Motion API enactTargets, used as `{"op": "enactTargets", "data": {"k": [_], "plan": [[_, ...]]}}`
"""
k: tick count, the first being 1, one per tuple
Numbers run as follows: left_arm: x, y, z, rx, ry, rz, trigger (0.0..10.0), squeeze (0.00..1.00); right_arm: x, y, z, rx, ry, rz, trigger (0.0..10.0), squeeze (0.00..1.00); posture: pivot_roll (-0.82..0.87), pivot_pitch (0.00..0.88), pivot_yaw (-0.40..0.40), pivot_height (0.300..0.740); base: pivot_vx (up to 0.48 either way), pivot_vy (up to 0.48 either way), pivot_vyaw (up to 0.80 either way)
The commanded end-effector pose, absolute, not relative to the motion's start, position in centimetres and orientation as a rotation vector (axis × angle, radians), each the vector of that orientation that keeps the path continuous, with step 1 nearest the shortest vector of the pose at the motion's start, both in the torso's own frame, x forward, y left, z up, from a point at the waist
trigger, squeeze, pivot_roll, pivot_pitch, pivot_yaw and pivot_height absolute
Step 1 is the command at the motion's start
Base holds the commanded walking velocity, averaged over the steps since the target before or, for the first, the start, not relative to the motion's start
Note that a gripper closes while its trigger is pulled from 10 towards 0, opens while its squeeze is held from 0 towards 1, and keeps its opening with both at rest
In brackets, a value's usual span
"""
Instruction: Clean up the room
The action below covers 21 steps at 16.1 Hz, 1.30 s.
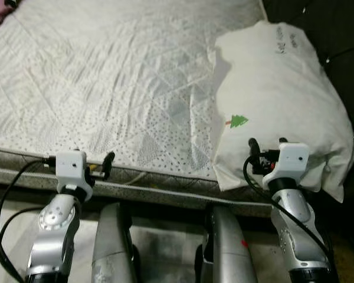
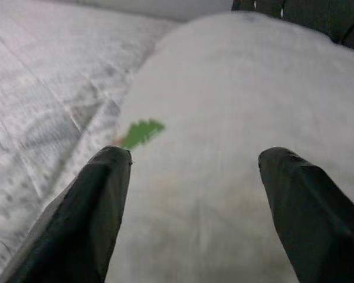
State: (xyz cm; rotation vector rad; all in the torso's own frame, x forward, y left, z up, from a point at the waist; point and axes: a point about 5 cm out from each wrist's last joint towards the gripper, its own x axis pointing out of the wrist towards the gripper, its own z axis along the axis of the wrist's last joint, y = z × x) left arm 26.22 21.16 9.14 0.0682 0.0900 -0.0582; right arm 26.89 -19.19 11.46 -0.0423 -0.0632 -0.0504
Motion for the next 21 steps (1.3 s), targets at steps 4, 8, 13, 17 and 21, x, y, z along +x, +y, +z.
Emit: {"op": "enactTargets", "data": {"k": [4,8,13,17,21], "plan": [[27.5,21.7,9.2,0.077,0.077,-0.07,10.0,0.0,27.3,-18.9,13.5,0.053,-0.13,-0.071,10.0,1.0,0.0,0.037,-0.01,0.59,0.0,0.0,0.0],[27.7,22.6,9.5,0.093,0.072,-0.077,10.0,0.0,27.6,-16.5,14.8,0.113,-0.167,-0.014,10.0,1.0,0.01,0.037,0.007,0.64,0.0,0.0,0.0],[28.2,22.3,9.6,0.088,0.055,-0.075,10.0,0.0,28.4,-15.4,15.5,0.129,-0.181,0.05,10.0,1.0,0.03,0.014,-0.007,0.69,0.0,0.0,0.0],[26.9,23.1,9.2,0.074,0.053,-0.02,10.0,0.0,28.8,-14.4,15.6,0.142,-0.159,0.083,10.0,1.0,0.04,0.027,-0.047,0.735,0.0,0.0,0.0],[26.8,22.4,8.7,0.066,0.071,-0.047,10.0,0.0,28.2,-14.8,15.2,0.122,-0.142,0.083,10.0,1.0,0.01,0.042,-0.03,0.74,0.0,0.0,0.0]]}}
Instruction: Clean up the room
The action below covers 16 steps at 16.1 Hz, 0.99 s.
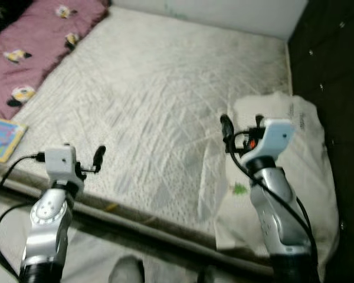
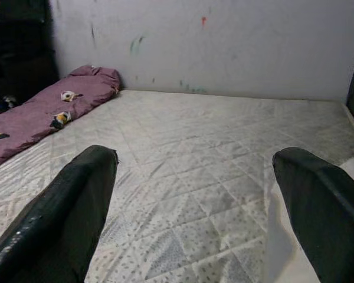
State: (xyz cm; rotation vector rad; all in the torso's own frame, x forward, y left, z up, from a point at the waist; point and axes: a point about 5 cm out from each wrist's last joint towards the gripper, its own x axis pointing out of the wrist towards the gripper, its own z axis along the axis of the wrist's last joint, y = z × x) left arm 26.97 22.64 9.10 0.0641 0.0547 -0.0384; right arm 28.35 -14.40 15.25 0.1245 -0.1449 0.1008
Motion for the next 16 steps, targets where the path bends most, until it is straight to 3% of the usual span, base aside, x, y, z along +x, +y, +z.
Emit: {"op": "enactTargets", "data": {"k": [1,7,12,13,14,16], "plan": [[26.9,22.2,8.6,0.064,0.075,-0.059,10.0,0.0,27.9,-15.3,14.7,0.119,-0.134,0.047,10.0,1.0,0.0,0.035,-0.016,0.74,0.0,0.0,0.0],[28.7,21.7,9.6,0.076,0.06,-0.103,10.0,0.0,27.8,-16.4,14.2,0.096,-0.111,-0.045,10.0,1.0,-0.03,0.031,0.014,0.74,0.0,0.0,0.0],[27.7,21.8,8.9,0.067,0.07,-0.088,10.0,0.0,27.8,-16.5,13.2,0.111,-0.08,-0.067,10.0,1.0,-0.01,0.032,-0.001,0.74,0.0,0.0,0.0],[27.8,21.7,9.1,0.069,0.066,-0.094,10.0,0.0,28.1,-16.3,13.3,0.116,-0.077,-0.058,10.0,0.59,0.0,0.048,-0.018,0.74,0.0,0.0,0.0],[27.8,21.8,9.3,0.07,0.058,-0.086,10.0,0.0,28.3,-16.0,13.5,0.114,-0.082,-0.03,10.0,0.0,0.01,0.058,-0.033,0.74,0.0,0.0,0.0],[27.5,22.5,9.3,0.064,0.053,-0.051,10.0,0.0,28.7,-15.8,13.9,0.107,-0.091,-0.004,10.0,0.0,0.01,0.065,-0.049,0.74,0.0,0.0,0.0]]}}
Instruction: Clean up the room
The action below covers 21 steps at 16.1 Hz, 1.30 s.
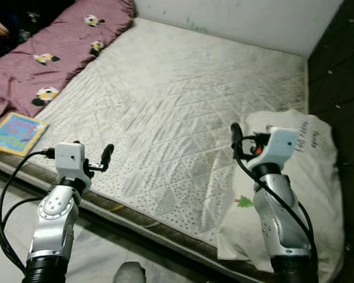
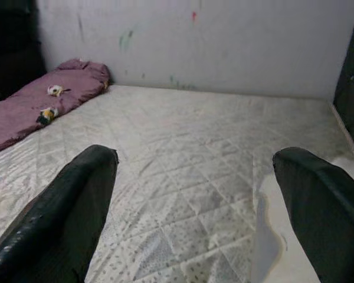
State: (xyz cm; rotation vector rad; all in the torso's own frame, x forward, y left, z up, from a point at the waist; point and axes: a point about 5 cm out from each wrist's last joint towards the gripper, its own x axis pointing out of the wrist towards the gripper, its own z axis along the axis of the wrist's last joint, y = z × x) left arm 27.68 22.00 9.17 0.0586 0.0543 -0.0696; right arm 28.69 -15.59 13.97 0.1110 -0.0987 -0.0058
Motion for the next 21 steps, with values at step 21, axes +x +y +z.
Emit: {"op": "enactTargets", "data": {"k": [21], "plan": [[24.9,18.7,6.1,-0.052,0.181,-0.058,10.0,0.0,28.5,-14.4,9.7,-0.08,0.087,0.317,10.0,0.0,-0.01,0.081,-0.014,0.74,0.0,0.0,-0.49]]}}
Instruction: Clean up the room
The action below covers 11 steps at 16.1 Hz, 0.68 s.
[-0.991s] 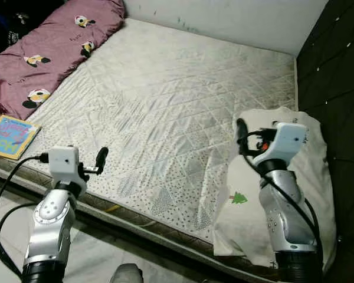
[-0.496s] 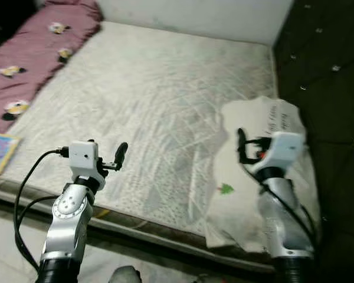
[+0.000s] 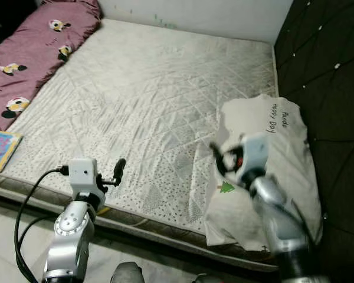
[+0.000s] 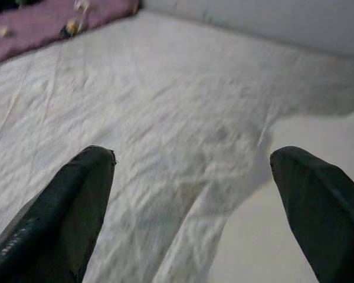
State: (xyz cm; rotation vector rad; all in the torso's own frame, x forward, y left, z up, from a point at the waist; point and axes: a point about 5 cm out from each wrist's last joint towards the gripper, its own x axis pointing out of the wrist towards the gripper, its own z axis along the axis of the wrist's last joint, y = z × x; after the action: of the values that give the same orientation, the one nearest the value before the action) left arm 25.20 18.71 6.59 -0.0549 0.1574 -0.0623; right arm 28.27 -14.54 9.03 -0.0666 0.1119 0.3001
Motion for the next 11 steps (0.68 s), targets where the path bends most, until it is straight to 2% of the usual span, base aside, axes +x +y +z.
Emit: {"op": "enactTargets", "data": {"k": [1,3,5,6,7,9,11], "plan": [[24.5,18.3,5.5,-0.059,0.197,-0.067,10.0,0.0,27.3,-14.0,9.0,-0.075,0.087,0.328,10.0,0.0,0.0,0.076,-0.025,0.74,0.0,0.0,-0.8],[24.9,17.9,6.0,-0.068,0.174,-0.073,10.0,0.0,27.5,-14.6,8.1,-0.007,0.087,0.162,10.0,0.0,0.02,0.053,-0.034,0.74,0.0,0.0,-0.8],[25.7,18.3,7.1,-0.05,0.135,-0.08,10.0,0.0,27.8,-14.6,8.8,0.035,0.037,0.078,10.0,0.0,0.02,0.059,-0.059,0.74,0.0,0.0,-0.8],[26.2,18.5,7.4,-0.042,0.125,-0.082,10.0,0.0,27.7,-15.6,8.8,0.065,0.038,-0.003,10.0,0.0,0.01,0.089,-0.061,0.74,0.0,0.0,0.0],[26.3,18.6,7.5,-0.043,0.124,-0.077,10.0,0.0,27.5,-16.2,8.6,0.086,0.057,-0.034,10.0,0.0,0.01,0.091,-0.064,0.74,0.0,0.0,0.0],[25.7,18.5,7.5,-0.044,0.128,-0.096,10.0,0.0,26.8,-16.3,8.7,0.055,0.06,0.036,10.0,0.0,0.01,0.099,-0.067,0.74,0.0,0.0,0.0],[24.8,18.5,6.8,-0.043,0.152,-0.094,10.0,0.0,26.7,-17.0,8.4,0.051,0.066,0.006,10.0,0.0,0.02,0.1,-0.076,0.74,0.0,0.148,-0.58]]}}
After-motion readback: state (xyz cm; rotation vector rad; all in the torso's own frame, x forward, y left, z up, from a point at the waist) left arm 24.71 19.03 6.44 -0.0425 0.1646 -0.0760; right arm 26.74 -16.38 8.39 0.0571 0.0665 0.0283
